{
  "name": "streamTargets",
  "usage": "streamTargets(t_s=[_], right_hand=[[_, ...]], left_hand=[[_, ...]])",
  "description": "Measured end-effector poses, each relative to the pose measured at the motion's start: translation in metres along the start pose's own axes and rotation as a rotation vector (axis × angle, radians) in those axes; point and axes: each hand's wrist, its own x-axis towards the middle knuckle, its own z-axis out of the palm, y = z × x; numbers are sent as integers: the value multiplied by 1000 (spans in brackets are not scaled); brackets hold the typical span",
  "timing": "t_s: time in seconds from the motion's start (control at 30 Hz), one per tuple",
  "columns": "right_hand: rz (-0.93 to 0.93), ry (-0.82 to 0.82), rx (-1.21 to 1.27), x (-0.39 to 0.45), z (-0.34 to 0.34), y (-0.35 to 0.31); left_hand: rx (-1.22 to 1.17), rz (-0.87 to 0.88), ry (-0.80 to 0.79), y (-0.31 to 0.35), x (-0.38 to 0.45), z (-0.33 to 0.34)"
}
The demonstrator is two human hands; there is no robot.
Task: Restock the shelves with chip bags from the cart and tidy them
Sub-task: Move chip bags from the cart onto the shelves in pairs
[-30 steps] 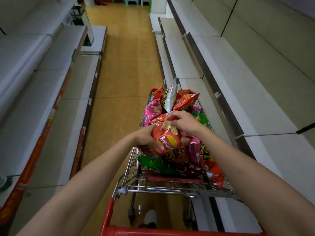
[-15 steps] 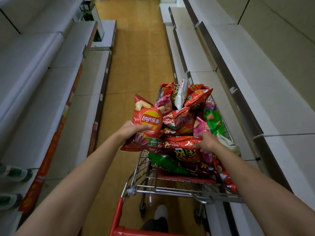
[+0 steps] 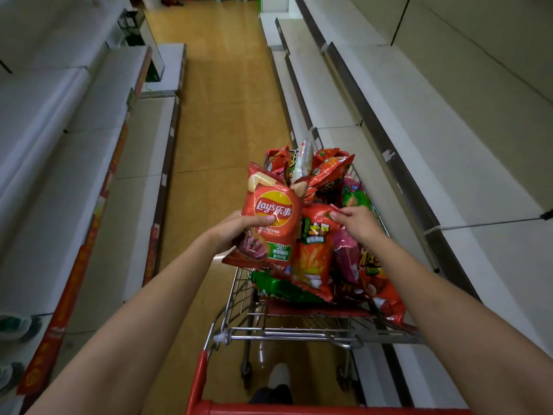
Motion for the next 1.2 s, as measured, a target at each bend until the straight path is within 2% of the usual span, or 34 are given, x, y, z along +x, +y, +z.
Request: streamTargets(t_s=[0.17, 0.4, 0.6, 0.7, 0.8, 0.97, 1.2], right_hand=[[-67, 40, 252, -21, -24, -26], [-86, 125, 496, -81, -61, -40], [-189, -94, 600, -137, -81, -30], [-150, -202, 640, -164, -74, -24], [-127, -242, 673, -180, -69, -11], [-150, -160, 677, -200, -74, -1], [-169, 13, 759, -224, -107, 9]], left_hand=[[28, 1, -143, 25, -19, 34], [21, 98, -153, 47, -58, 81], [-60, 218, -74, 53, -90, 115], [-124, 271, -47, 55, -108, 134], [-134, 277, -30, 54, -127, 150], [-73, 278, -20, 54, -156, 163], [-20, 317, -18, 66, -166, 149]])
